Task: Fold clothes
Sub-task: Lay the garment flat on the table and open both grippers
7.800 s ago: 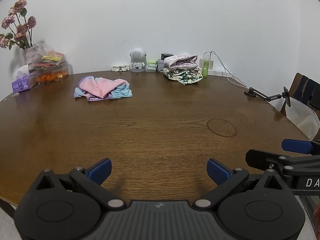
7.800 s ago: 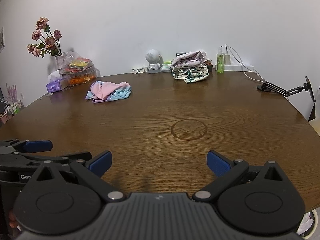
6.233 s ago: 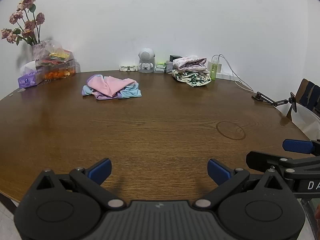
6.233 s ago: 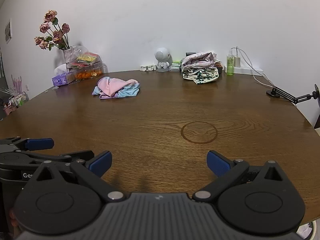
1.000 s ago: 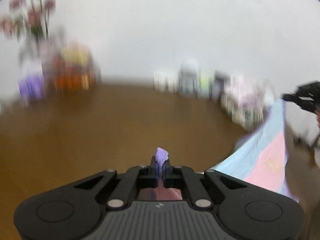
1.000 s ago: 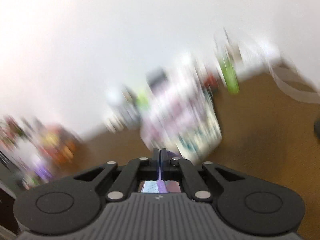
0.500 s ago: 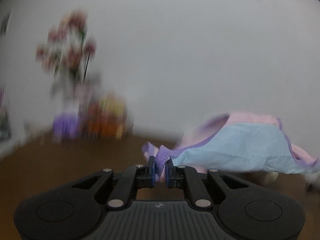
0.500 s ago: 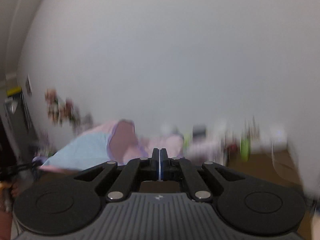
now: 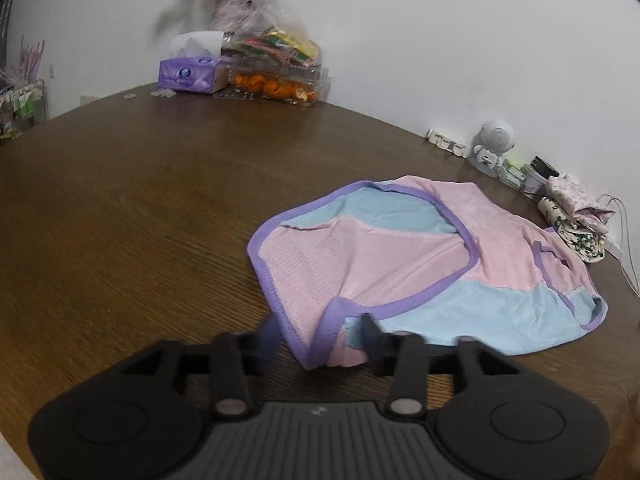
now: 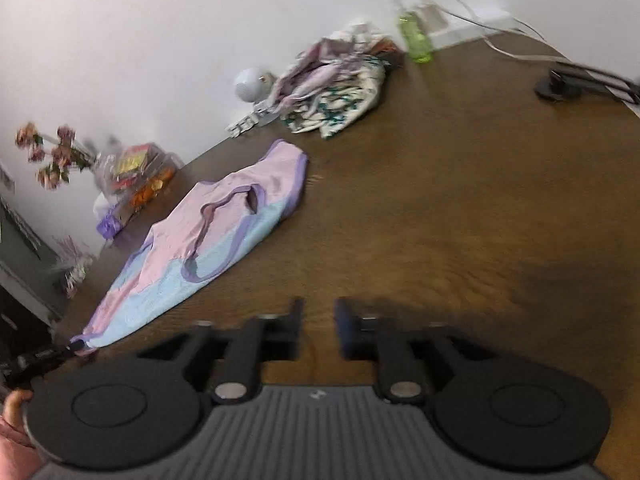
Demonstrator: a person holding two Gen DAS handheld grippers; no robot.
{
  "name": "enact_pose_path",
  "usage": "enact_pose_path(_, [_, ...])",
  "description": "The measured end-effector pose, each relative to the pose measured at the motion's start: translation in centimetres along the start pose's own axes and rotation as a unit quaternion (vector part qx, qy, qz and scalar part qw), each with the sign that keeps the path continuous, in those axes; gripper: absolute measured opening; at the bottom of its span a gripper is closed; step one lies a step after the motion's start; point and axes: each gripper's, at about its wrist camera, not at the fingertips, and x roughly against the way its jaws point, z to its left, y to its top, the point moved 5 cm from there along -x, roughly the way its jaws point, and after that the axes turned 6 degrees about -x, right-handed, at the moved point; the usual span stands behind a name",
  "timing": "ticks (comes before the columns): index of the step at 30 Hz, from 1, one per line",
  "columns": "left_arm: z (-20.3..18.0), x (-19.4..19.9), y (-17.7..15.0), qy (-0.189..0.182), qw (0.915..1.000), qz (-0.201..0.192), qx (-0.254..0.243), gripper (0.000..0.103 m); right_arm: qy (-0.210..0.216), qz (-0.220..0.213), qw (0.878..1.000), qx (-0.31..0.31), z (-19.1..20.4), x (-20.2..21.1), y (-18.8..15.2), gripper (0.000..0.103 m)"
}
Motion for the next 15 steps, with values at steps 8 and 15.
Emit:
enact_pose_path(8, [-5.1, 0.8, 1.9, -0.063, 0.9929, -0.016, -0.1, 0.07, 0.023, 0.035, 0.992, 0.12, 9.4, -7.7, 1.7, 0.055])
enact_pose_path(15, [-8.9, -5.1, 3.1, -0.064, 0.9775, 0.026, -0.199, 0.047, 0.044, 0.085, 0.972, 0.214, 16.3, -15.0, 0.5, 0.055])
